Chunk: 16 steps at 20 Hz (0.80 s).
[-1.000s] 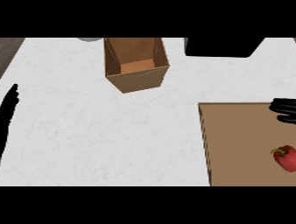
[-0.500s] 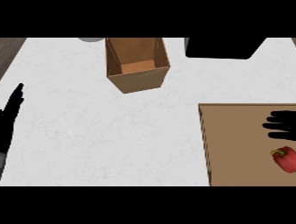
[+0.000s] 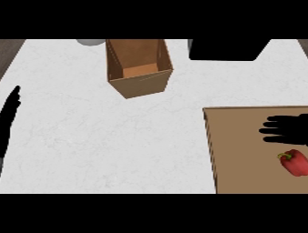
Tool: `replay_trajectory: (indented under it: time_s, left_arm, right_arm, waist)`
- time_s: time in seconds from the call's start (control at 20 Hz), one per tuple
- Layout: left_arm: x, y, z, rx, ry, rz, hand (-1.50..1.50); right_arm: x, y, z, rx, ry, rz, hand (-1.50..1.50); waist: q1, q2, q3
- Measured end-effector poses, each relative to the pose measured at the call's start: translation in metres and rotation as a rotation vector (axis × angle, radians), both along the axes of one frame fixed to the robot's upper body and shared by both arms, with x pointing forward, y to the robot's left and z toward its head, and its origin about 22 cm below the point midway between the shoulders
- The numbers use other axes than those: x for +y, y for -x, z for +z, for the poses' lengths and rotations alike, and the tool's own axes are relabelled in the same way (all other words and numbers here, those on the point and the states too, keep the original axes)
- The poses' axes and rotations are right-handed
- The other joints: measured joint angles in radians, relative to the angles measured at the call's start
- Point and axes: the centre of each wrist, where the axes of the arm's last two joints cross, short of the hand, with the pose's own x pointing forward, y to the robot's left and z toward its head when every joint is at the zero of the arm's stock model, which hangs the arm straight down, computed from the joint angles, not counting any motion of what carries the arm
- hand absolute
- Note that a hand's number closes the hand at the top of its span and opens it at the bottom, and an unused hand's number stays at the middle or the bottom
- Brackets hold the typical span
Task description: Pick the bell pepper from the tray and place it in the cardboard box
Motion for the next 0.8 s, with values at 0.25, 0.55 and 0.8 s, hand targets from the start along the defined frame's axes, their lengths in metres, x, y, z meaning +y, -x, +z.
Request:
replay_trajectory:
  time_s: [0.25,0.55,0.8]
  left_arm:
    - [0.000,0.003,-0.004,0.000,-0.001,0.005,0.00]
    - [0.000,0.003,-0.005,0.004,-0.003,0.013,0.00]
    - [0.001,0.004,-0.004,0.005,0.003,0.017,0.00]
  right_arm:
    - [0.009,-0.005,-0.015,-0.008,0.004,0.022,-1.50]
    - [0.006,-0.005,-0.017,-0.004,0.007,0.039,-1.50]
    - [0.005,0.005,-0.017,0.014,0.004,0.069,-1.50]
  waist:
    - [-0.006,-0.003,-0.001]
    - [-0.012,-0.004,-0.001]
    - [-0.016,-0.005,-0.001]
